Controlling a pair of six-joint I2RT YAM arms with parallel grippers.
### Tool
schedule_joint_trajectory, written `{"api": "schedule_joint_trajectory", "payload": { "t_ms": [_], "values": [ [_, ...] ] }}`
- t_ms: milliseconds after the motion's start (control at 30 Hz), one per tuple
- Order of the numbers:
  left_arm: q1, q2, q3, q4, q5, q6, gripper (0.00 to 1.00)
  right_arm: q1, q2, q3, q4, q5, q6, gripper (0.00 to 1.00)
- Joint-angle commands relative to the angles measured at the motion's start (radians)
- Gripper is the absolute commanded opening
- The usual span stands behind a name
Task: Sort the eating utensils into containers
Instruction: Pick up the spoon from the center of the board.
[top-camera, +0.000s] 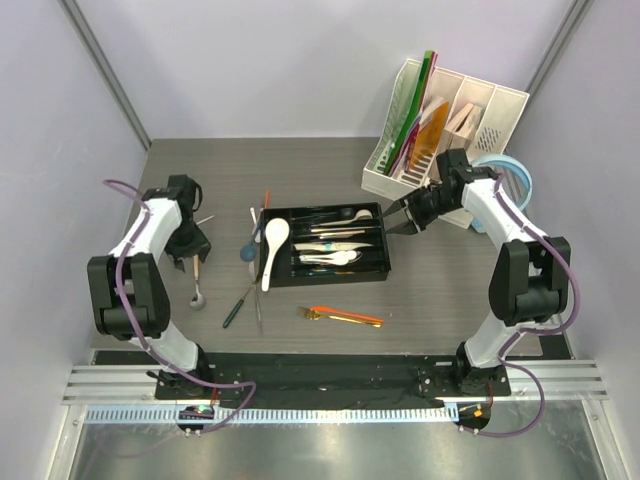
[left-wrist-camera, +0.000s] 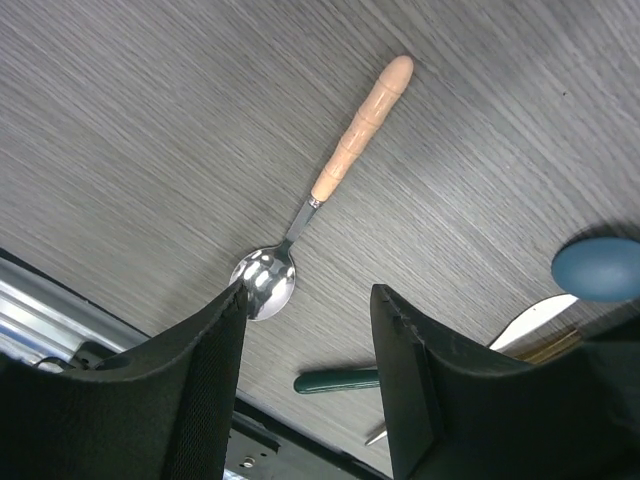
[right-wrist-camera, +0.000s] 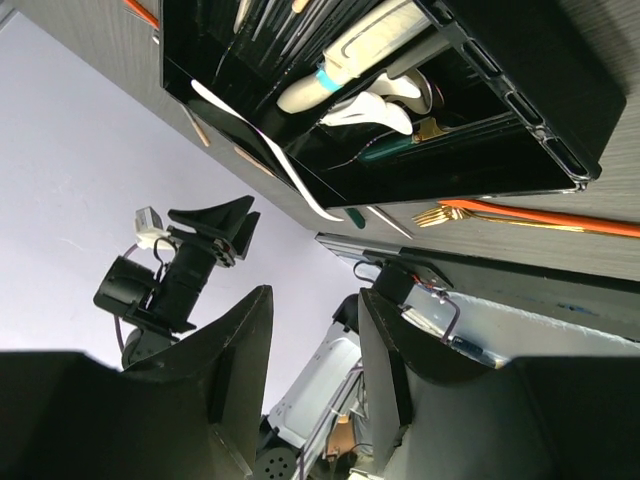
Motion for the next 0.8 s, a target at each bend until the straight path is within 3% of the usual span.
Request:
{"api": "schedule_joint_trajectory", "payload": {
  "t_ms": [0, 767],
  "values": [
    [-0.006, 0.045, 0.026, -0.005, 0.005, 0.011, 0.53, -0.011, 0.013, 0.005, 0.041, -0.053, -0.019, 0.45],
    [0.062, 0.243, -0.008, 0.092, 0.075, 0.016, 0.52, -0.022, 0.138, 0.112, 0.042, -0.096, -0.022, 0.45]
  ]
}}
